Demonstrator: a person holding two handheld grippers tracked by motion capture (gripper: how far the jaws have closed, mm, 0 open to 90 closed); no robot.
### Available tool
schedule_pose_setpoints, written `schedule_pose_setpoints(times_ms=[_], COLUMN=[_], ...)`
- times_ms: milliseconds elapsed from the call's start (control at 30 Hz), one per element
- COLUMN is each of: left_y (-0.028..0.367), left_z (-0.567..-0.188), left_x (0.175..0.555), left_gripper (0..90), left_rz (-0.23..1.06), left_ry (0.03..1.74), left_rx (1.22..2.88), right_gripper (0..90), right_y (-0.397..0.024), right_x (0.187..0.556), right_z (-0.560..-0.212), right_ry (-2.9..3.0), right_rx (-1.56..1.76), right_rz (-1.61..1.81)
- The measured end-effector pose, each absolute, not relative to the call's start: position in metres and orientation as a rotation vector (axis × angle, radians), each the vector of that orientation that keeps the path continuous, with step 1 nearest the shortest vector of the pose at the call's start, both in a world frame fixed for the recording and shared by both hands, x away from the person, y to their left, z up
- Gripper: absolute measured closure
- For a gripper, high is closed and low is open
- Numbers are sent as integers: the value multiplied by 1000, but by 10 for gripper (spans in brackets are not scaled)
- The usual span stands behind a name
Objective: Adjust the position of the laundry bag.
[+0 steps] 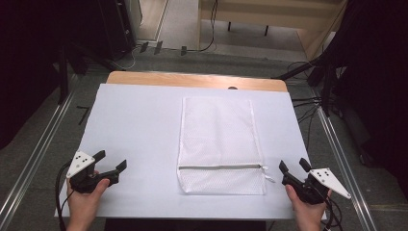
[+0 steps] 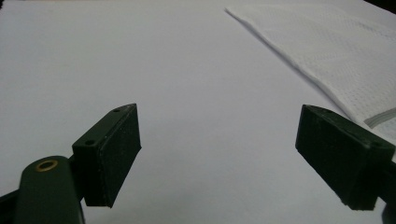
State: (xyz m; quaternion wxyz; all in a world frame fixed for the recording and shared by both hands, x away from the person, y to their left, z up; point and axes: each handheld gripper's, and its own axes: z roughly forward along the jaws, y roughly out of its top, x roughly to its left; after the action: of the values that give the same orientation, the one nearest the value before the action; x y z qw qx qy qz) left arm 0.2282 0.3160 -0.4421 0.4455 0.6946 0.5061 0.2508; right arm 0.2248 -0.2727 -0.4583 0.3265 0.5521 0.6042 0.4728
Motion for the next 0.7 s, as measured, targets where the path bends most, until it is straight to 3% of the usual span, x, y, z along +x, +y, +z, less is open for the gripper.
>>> schedule_pose_setpoints(times_ms=[267, 700], left_y=[279, 196], left_z=[-448, -453], left_x=[242, 292], left_gripper=[249, 494], left_rz=[501, 335], left_ry=[1190, 1177], left_rx=[1811, 1879], right_gripper=[379, 396], right_y=[-263, -257], right_x=[226, 227], right_z=[-462, -464], right_ry=[1628, 1650], right_rx=[1438, 1449], right_rz=[1213, 1221])
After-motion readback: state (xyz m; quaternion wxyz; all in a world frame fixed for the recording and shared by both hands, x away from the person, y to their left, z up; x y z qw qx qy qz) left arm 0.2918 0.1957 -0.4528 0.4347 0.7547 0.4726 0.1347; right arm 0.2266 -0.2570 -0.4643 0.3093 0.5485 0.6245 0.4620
